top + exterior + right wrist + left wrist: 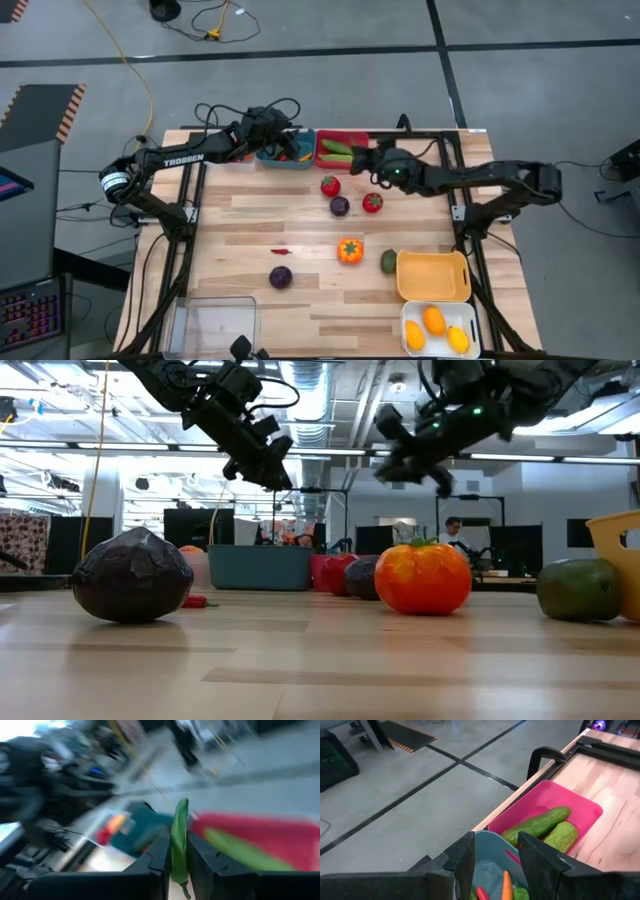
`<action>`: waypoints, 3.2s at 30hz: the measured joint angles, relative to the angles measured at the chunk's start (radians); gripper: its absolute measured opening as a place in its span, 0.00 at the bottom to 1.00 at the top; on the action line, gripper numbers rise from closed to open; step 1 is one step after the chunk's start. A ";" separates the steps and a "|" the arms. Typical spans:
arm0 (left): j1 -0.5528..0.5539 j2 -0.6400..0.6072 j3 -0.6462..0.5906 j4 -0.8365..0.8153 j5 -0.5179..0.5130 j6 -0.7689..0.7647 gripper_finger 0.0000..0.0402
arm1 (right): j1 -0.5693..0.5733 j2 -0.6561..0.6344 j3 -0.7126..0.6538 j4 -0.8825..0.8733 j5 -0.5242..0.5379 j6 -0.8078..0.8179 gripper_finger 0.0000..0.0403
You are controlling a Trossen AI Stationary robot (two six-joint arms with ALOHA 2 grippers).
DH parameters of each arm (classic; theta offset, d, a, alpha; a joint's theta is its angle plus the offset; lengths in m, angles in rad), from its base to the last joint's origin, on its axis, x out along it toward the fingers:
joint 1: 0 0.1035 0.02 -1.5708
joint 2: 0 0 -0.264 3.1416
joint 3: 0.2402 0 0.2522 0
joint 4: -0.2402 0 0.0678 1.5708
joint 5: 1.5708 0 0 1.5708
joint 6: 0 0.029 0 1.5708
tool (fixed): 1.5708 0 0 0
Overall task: Sort produce into baskets
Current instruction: Put the green chili pepper into the blue bin, then put the red chili pepper into the blue bin
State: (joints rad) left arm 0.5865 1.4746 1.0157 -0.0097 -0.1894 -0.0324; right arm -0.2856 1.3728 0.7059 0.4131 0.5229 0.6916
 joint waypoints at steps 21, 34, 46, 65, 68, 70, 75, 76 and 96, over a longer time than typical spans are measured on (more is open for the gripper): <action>-0.027 -0.180 0.000 -0.217 0.203 0.275 0.34 | -0.081 0.572 0.330 0.563 -0.351 -0.226 0.20; -0.069 -0.318 0.001 -0.626 0.235 0.274 0.34 | -0.116 0.801 0.672 0.340 -0.483 -0.229 0.32; -0.190 -0.312 0.001 -0.735 0.426 0.335 0.34 | -0.138 0.782 0.781 0.101 -0.497 -0.308 0.57; -0.444 -0.299 -0.056 -0.668 0.457 0.124 0.45 | -0.114 0.374 0.781 -0.518 -0.500 -0.690 0.56; -0.489 -0.272 -0.056 -0.674 0.425 0.119 0.52 | -0.094 0.317 0.781 -0.606 -0.499 -0.718 0.56; -0.519 -0.248 -0.056 -0.672 0.418 0.117 0.55 | -0.081 0.280 0.780 -0.674 -0.499 -0.719 0.56; -0.589 -0.160 -0.056 -0.672 0.403 0.117 0.56 | -0.027 0.206 0.781 -0.800 -0.498 -0.719 0.56; -0.602 -0.141 -0.056 -0.673 0.399 0.116 0.56 | -0.014 0.194 0.781 -0.823 -0.498 -0.719 0.56; -0.686 0.131 -0.056 -0.642 0.367 0.110 0.52 | 0.322 0.169 0.773 -1.050 -0.435 -0.612 0.56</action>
State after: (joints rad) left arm -0.0998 1.6052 0.9593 -0.6519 0.1779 0.0776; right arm 0.0367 1.5415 1.4788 -0.6369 0.0876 0.0792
